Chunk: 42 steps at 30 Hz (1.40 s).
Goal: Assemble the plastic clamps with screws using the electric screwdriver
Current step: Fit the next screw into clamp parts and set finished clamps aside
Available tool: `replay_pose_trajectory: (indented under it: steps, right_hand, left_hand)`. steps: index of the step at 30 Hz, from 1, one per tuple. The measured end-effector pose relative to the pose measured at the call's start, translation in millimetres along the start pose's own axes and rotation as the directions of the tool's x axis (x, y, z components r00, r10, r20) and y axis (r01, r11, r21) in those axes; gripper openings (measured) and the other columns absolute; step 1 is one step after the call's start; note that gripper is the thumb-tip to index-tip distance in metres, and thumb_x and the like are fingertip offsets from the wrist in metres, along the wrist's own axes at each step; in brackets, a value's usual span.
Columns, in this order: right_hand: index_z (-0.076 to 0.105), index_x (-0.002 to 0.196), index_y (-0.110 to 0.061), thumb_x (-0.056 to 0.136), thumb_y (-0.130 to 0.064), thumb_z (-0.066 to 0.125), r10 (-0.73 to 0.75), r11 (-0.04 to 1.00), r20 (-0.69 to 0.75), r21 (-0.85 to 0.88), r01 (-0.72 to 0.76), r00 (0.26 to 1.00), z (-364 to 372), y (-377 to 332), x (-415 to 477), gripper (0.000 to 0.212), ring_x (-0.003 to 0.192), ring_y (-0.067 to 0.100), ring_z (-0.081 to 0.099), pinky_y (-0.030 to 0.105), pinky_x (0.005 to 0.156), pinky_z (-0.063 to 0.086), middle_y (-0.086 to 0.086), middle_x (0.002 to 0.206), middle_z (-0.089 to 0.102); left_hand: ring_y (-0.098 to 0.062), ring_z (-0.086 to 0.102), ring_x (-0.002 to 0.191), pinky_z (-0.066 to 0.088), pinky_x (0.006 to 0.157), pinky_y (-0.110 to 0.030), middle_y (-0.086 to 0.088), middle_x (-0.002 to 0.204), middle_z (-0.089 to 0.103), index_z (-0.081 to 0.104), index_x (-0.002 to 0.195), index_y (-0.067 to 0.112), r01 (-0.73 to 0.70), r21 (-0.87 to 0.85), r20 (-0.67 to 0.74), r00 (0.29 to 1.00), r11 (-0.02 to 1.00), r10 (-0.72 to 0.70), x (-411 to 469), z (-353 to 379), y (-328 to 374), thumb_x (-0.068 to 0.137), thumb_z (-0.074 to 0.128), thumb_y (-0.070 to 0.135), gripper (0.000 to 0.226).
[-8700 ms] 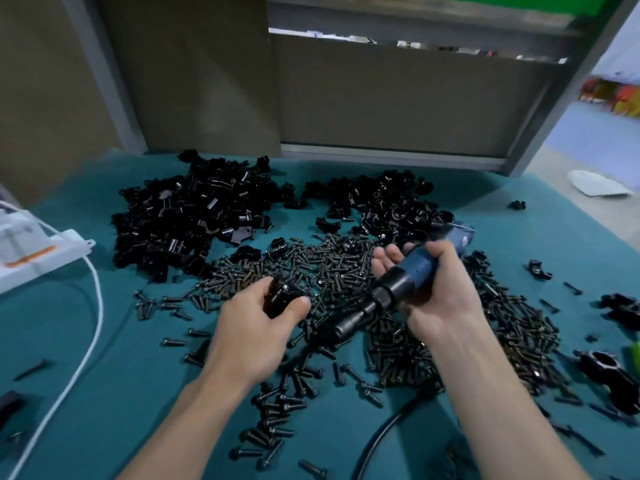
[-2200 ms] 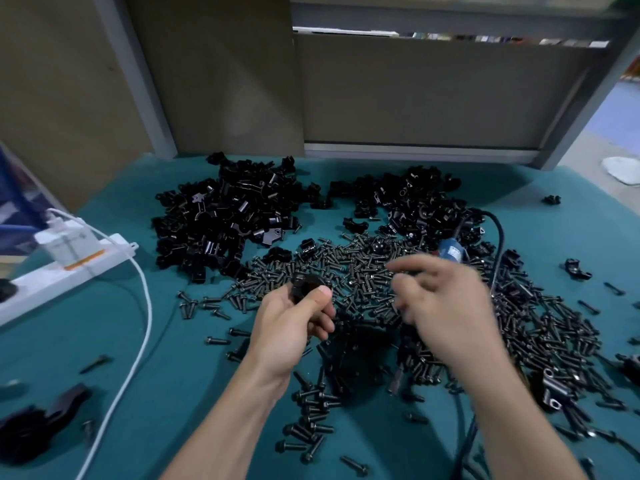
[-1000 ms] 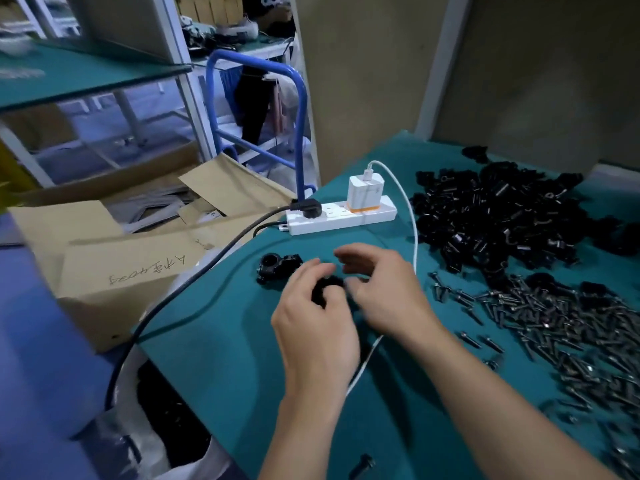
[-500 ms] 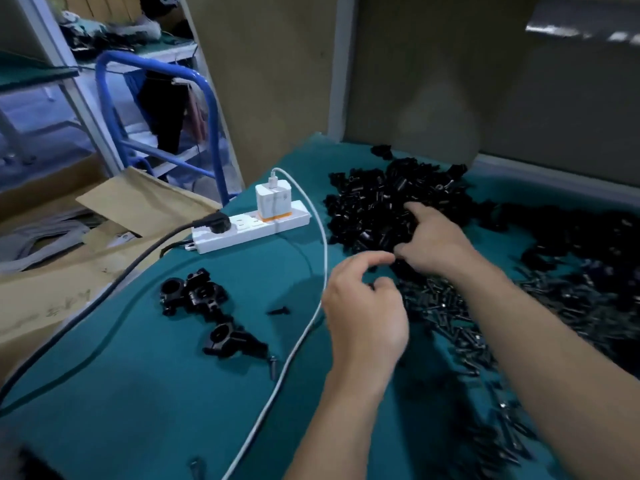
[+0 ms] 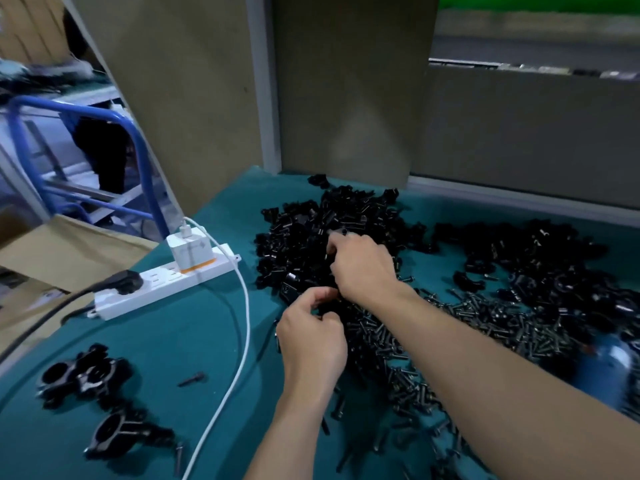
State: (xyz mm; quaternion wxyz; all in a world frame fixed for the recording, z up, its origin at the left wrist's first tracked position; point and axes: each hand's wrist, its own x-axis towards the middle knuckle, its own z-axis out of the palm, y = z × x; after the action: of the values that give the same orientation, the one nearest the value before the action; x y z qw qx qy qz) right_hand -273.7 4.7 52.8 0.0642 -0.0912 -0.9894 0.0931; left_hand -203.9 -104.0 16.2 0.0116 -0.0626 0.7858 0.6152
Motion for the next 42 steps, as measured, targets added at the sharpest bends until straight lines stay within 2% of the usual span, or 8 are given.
replay_pose_trajectory:
  steps: [5, 11, 17, 23, 27, 35, 39, 42]
  right_hand:
    - [0.061, 0.087, -0.024, 0.087, 0.005, 0.050, 0.201, 0.933, -0.103, 0.324, -0.158, 0.974, -17.1, 17.4, -12.7, 0.032, 0.073, 0.024, 0.061, 0.032, 0.062, 0.047, -0.001, 0.079, 0.064]
    - [0.059, 0.100, -0.024, 0.090, -0.044, 0.071, 0.186, 0.932, 0.249, 0.262, -0.252, 0.950, -11.3, 19.8, -41.3, 0.025, 0.090, 0.025, 0.061, 0.035, 0.075, 0.048, -0.003, 0.088, 0.063]
    - [0.065, 0.087, -0.030, 0.092, -0.014, 0.069, 0.382, 0.773, 0.138, 0.494, -0.398, 0.914, -1.3, 17.7, -48.9, 0.018, 0.081, 0.019, 0.061, 0.025, 0.063, 0.043, 0.000, 0.099, 0.069]
    - [0.074, 0.093, -0.018, 0.096, -0.002, 0.063, 0.341, 0.218, 0.314, 0.890, -0.400, 0.886, -30.4, 57.3, -95.2, 0.019, 0.096, 0.027, 0.063, 0.046, 0.091, 0.052, 0.007, 0.096, 0.072]
    - [0.075, 0.093, -0.017, 0.104, -0.003, 0.052, 0.245, -0.054, 0.286, 0.958, -0.282, 0.926, -42.1, 80.6, -151.1, 0.029, 0.074, 0.026, 0.065, 0.041, 0.072, 0.055, 0.007, 0.081, 0.073]
    - [0.073, 0.105, -0.015, 0.103, -0.007, 0.055, 0.098, -0.130, 0.292, 0.952, -0.278, 0.952, -32.0, 93.3, -202.8, 0.019, 0.074, 0.027, 0.063, 0.034, 0.065, 0.055, 0.020, 0.100, 0.071]
    - [0.063, 0.124, -0.016, 0.088, -0.016, 0.074, 0.080, -0.159, 0.292, 0.948, -0.277, 0.953, -25.8, 97.5, -206.4, 0.038, 0.084, 0.022, 0.061, 0.035, 0.075, 0.054, 0.015, 0.099, 0.063]
    - [0.065, 0.116, -0.016, 0.089, -0.007, 0.076, 0.174, 0.021, 0.264, 0.962, -0.271, 0.949, -19.6, 93.0, -206.7, 0.030, 0.079, 0.021, 0.059, 0.037, 0.076, 0.052, 0.005, 0.087, 0.065]
  left_hand:
    - [0.007, 0.064, 0.061, 0.041, 0.047, -0.005, 0.017, 0.080, 0.074, 0.076, 0.099, 0.034, -0.039, -0.007, 0.012, 0.999, 0.999, 0.040, -1.3, 0.1, -0.1, 0.089, 0.060, -0.002, 0.041]
    - [0.011, 0.067, 0.077, 0.049, 0.066, -0.007, 0.024, 0.087, 0.075, 0.074, 0.102, 0.041, -0.012, -0.060, -0.076, 0.997, 0.998, 0.008, 0.9, -0.4, 0.1, 0.083, 0.054, -0.002, 0.051]
    - [0.008, 0.072, 0.084, 0.059, 0.077, -0.019, 0.018, 0.097, 0.075, 0.072, 0.112, 0.034, -0.052, -0.128, 0.020, 0.998, 0.990, 0.055, -5.3, -0.8, -3.5, 0.083, 0.053, -0.005, 0.053]
    - [0.011, 0.063, 0.105, 0.050, 0.088, -0.010, 0.022, 0.114, 0.070, 0.069, 0.126, 0.038, -0.221, -0.126, 0.135, 0.962, 0.967, 0.237, -14.3, 0.5, 1.9, 0.082, 0.065, 0.000, 0.058]
    - [-0.006, 0.071, 0.099, 0.055, 0.087, -0.020, 0.007, 0.104, 0.076, 0.069, 0.130, 0.045, -0.193, -0.319, 0.417, 0.851, 0.928, 0.320, -24.6, 8.4, 4.3, 0.079, 0.071, 0.024, 0.055]
    - [-0.017, 0.072, 0.078, 0.057, 0.083, -0.032, 0.002, 0.075, 0.072, 0.064, 0.133, 0.045, -0.153, -0.265, 0.607, 0.741, 0.952, 0.288, -35.6, 27.4, 2.8, 0.087, 0.071, 0.046, 0.047]
    - [-0.016, 0.070, 0.081, 0.057, 0.078, -0.028, -0.003, 0.089, 0.077, 0.075, 0.102, 0.035, -0.016, -0.367, 0.586, 0.773, 0.930, 0.244, -37.1, 28.4, 7.4, 0.090, 0.069, 0.018, 0.022]
    - [-0.015, 0.070, 0.090, 0.056, 0.083, -0.029, -0.005, 0.095, 0.079, 0.073, 0.094, 0.027, 0.019, -0.455, 0.524, 0.814, 0.890, 0.251, -33.5, 28.0, 7.8, 0.099, 0.056, -0.005, 0.036]
